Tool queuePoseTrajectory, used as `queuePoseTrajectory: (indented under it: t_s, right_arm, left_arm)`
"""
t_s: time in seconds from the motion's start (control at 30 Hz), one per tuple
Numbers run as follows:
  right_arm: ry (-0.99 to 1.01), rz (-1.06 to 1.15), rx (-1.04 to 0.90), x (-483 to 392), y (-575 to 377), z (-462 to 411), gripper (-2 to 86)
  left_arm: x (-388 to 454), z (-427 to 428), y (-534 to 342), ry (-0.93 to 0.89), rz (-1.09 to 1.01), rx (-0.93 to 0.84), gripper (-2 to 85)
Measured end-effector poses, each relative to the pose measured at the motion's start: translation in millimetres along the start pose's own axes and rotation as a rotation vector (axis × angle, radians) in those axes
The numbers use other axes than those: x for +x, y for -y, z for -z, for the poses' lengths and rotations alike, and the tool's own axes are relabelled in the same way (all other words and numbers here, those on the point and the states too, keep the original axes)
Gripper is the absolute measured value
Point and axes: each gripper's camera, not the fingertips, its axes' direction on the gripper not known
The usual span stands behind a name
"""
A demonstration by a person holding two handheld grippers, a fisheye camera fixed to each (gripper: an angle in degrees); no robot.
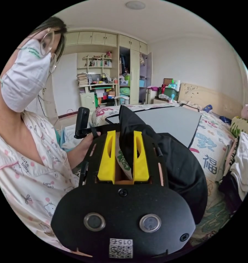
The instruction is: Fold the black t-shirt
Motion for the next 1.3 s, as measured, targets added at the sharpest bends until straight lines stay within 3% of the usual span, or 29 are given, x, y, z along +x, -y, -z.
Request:
queuePoseTrajectory:
  t_s: [0.33,0.53,0.93,1.07,1.3]
  right_arm:
    - [-0.220,0.065,0.037,-64.7,7.4,-58.2,11.2]
    - [-0.304,-0.039,0.065,-62.9,12.9,-76.5,1.2]
    - [-0.515,-0.111,0.331,-23.0,73.1,97.2,-0.7]
    - [-0.416,-0.130,0.399,-17.1,89.5,121.0,-0.7]
    - [-0.247,-0.134,0.511,-22.6,125.4,124.3,-0.8]
  left_arm:
    - [46.2,-36.2,-14.6,-0.078,0.030,0.012,-0.6]
    - [84.0,-52.8,-21.5,-0.068,-0.005,0.011,-0.5]
    - [104.1,44.8,52.7,0.185,-0.068,0.300,-0.5]
    - [138.6,101.0,92.3,0.274,-0.140,0.414,-0.6]
    - [228.3,147.5,142.0,0.256,-0.283,0.509,-0.4]
